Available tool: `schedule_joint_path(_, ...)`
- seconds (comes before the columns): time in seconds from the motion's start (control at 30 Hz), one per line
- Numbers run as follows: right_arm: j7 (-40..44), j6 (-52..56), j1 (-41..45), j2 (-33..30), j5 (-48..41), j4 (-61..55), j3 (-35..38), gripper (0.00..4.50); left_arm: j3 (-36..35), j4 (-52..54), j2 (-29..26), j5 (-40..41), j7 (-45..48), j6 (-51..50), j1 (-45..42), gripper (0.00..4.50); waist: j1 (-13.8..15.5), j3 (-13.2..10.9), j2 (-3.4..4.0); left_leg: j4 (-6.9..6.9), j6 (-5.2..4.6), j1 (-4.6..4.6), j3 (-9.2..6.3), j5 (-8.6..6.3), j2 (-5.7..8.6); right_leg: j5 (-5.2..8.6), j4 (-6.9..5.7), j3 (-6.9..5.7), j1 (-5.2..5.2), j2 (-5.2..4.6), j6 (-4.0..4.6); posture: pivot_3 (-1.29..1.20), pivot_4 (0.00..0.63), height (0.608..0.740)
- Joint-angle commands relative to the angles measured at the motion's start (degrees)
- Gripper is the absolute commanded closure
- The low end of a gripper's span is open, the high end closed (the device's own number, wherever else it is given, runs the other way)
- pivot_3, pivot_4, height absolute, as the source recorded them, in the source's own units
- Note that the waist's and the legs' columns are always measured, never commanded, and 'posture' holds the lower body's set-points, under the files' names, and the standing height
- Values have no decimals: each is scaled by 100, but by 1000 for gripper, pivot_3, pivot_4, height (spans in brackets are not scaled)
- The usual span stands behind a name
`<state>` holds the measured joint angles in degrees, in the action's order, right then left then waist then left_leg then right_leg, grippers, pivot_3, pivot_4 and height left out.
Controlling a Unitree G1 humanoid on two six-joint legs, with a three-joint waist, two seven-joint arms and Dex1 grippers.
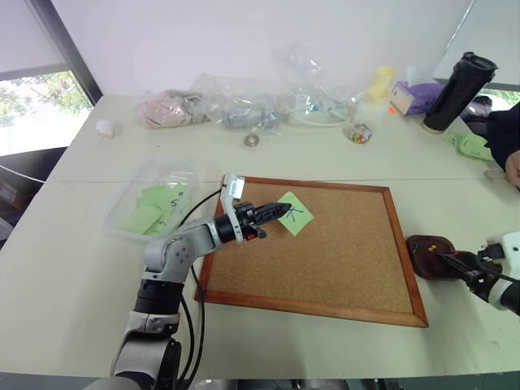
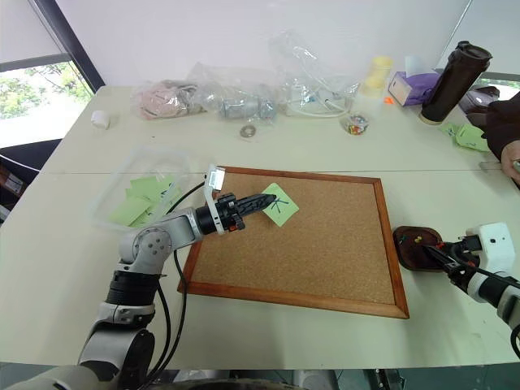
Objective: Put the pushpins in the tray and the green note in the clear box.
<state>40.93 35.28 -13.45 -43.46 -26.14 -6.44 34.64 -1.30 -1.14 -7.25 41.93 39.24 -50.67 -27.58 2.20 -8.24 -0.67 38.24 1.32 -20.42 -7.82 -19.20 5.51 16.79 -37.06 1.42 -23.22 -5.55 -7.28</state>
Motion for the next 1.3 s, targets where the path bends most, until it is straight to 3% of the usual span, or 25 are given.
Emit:
schedule_joint_path(0.03, 86, -83, -24, -119, -113, -247, 269, 2619, -14, 228, 21, 90, 3, 59, 17, 4500, 0, 0, 0, 0, 0, 0, 0, 0, 0, 0, 0, 0, 0, 0, 0, 0, 150, 740)
schedule_joint_path(0.3, 391, 28, -215, -222, -284, -555, 260, 2619, 3, 154, 34, 53, 32, 120, 7, 4500, 3, -1, 2, 0, 0, -1, 0, 0, 0, 0, 0, 0, 0, 0, 0, 0, 150, 740)
schedule_joint_path(0.47, 358, -252, -410, -180, 92, -357, -83, 2619, 15, 145, 59, 36, 22, 166, 11, 4500, 6, -1, 2, 0, 0, -1, 0, 0, 0, 0, 0, 0, 0, 0, 0, 0, 150, 740)
schedule_joint_path(0.8, 411, 265, -113, -323, -722, -740, 702, 2619, 35, 159, 30, 15, 40, 213, 61, 4500, 4, -1, 5, 0, 0, -1, 1, 0, 0, 0, 0, 0, 0, 0, 0, 0, 150, 740)
schedule_joint_path(1.0, 421, 927, 236, -558, -1602, -1462, 1095, 2619, 204, 627, -331, -55, 268, 276, 14, 4500, -7, -3, 4, 0, 0, -2, 0, 0, -1, 0, 1, 0, 0, 0, 0, 0, 150, 740)
schedule_joint_path(1.2, 107, 1323, 903, -768, -2038, -2258, 539, 2619, 36, 1586, -761, 205, 139, 106, -207, 4500, 3, -4, 5, 0, 0, -5, 0, 0, -2, 0, 2, 0, -2, -1, 0, 0, 150, 740)
schedule_joint_path(1.3, 3, 1363, 1355, -774, -2126, -2483, -51, 2619, -474, 2007, -904, 525, -358, -88, -351, 4500, -1, -5, 4, 1, 0, -6, 0, 0, -2, 0, 2, 0, -2, -1, 0, 0, 150, 740)
